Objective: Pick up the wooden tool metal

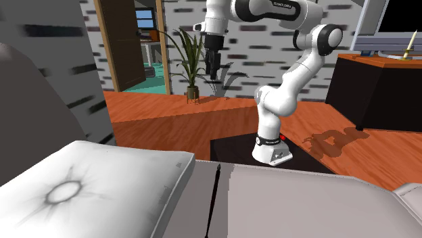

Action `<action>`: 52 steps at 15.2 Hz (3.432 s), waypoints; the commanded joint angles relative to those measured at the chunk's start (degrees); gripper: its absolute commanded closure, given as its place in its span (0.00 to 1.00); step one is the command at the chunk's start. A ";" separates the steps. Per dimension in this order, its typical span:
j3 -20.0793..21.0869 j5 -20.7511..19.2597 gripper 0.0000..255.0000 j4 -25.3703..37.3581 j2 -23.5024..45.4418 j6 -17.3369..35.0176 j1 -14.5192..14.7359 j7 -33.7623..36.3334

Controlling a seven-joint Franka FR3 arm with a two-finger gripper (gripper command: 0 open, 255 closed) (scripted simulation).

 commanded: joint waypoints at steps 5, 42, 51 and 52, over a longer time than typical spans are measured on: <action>0.73 1.82 0.00 0.12 5.47 5.08 3.58 -3.41; 13.25 13.42 0.00 11.76 46.42 32.15 26.46 -32.18; 13.33 13.47 1.00 10.93 46.85 33.40 26.53 -32.25; 13.32 13.42 1.00 11.11 47.07 33.44 26.53 -32.24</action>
